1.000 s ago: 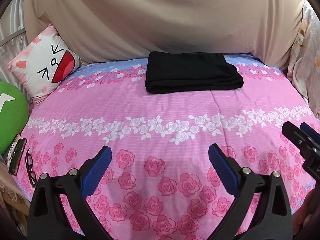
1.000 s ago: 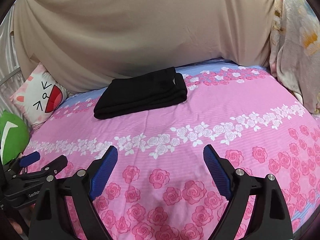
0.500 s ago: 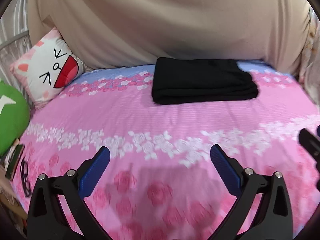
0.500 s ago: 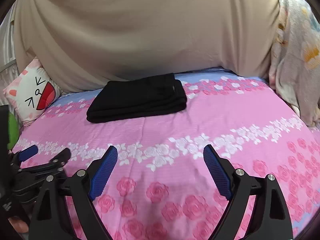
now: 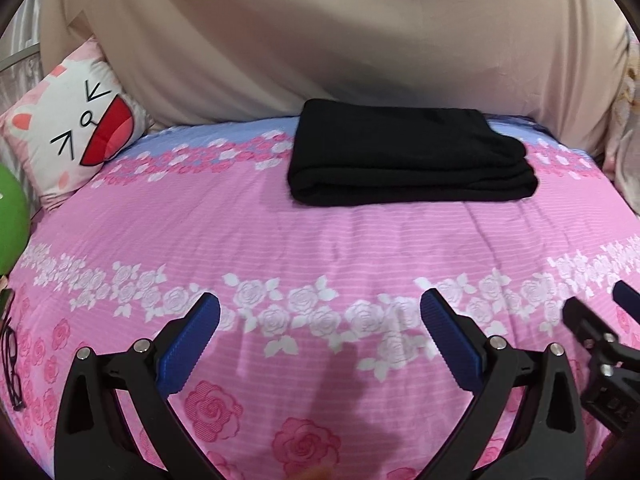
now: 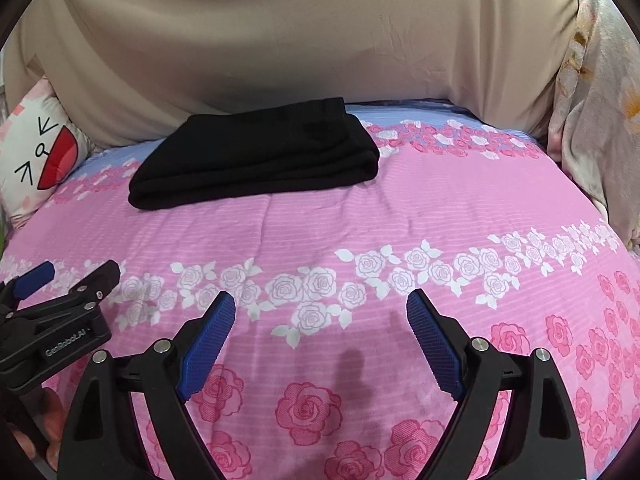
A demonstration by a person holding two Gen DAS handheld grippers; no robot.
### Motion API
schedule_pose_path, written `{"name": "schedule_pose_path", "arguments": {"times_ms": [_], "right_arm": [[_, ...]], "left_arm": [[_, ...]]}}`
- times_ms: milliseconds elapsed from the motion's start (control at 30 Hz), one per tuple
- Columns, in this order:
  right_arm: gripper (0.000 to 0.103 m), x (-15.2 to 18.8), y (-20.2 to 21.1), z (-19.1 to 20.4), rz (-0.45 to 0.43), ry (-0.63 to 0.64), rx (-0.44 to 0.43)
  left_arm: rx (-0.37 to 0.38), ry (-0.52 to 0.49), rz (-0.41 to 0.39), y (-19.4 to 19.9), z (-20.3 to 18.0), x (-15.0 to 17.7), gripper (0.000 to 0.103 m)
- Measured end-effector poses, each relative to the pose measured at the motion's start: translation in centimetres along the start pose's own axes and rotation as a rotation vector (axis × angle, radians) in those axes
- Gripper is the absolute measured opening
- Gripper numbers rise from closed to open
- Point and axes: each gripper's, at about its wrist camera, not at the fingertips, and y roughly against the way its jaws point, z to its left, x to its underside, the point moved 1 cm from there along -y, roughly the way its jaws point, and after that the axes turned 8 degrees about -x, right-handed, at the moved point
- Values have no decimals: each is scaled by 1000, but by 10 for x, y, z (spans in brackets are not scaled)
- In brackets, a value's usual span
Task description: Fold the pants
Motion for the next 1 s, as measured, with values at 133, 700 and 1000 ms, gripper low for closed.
{"name": "schedule_pose_path", "arguments": {"times_ms": [133,700,1000], "right_arm": [[86,1,-2,0,7,1,21],[86,1,-5,2,18,10,44],[86,2,-5,2,21,-2,41]], "left_arm": [[7,-6,-15,3,-3,0,98],[14,-17,-14,1,-4,-1,98],[21,42,37,-8,8,1,98]]}}
